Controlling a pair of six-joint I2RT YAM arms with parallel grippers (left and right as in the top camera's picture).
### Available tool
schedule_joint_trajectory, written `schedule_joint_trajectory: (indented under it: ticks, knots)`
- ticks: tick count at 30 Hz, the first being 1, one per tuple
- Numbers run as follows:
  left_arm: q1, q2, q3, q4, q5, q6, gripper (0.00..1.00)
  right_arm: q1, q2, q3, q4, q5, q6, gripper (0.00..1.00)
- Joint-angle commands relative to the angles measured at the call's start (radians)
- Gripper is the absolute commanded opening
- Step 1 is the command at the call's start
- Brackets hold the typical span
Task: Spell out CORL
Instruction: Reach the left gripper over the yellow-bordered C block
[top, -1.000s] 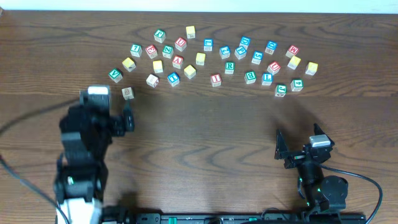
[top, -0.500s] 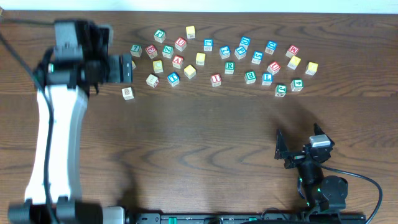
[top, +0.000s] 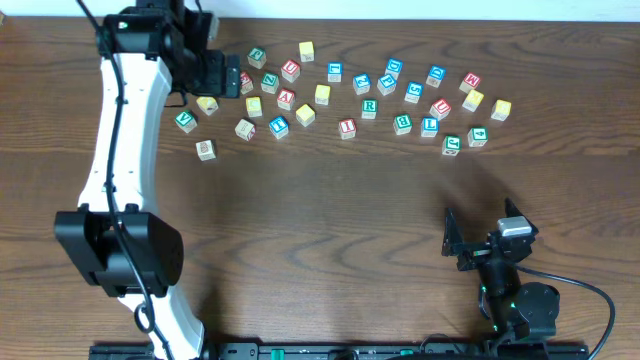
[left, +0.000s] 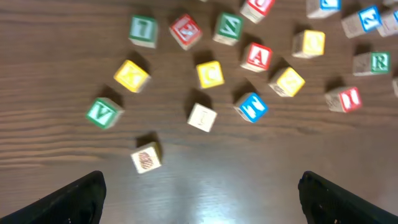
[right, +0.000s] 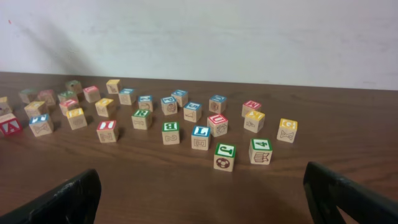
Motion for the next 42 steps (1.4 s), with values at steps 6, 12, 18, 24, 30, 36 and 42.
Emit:
schedule_joint_trajectory:
  ticks: [6, 12, 18, 24, 30, 36, 42]
  knots:
    - [-0.005, 0.019, 0.001, 0.119, 0.025, -0.117, 1.0, -0.006, -0.005, -0.002, -0.003, 0.005, -0.003, 0.99]
    - [-0.036, 0.107, 0.001, 0.161, -0.077, -0.249, 0.87, -0.006, -0.005, -0.002, -0.003, 0.005, -0.003, 0.99]
    - [-0.085, 0.218, 0.001, 0.183, -0.117, -0.249, 0.76, -0.006, -0.005, -0.002, -0.003, 0.005, -0.003, 0.99]
    - [-0.123, 0.305, 0.001, 0.215, -0.195, -0.301, 0.73, -0.006, -0.005, -0.002, -0.003, 0.005, -0.003, 0.99]
    - [-0.127, 0.36, 0.001, 0.248, -0.214, -0.314, 0.72, -0.006, -0.005, -0.002, -0.003, 0.005, -0.003, 0.99]
    - [-0.129, 0.405, -0.001, 0.287, -0.213, -0.317, 0.68, -0.006, -0.005, -0.002, -0.003, 0.005, -0.003, 0.99]
    - [-0.132, 0.431, -0.001, 0.309, -0.213, -0.317, 0.62, -0.006, -0.005, -0.002, -0.003, 0.005, -0.003, 0.99]
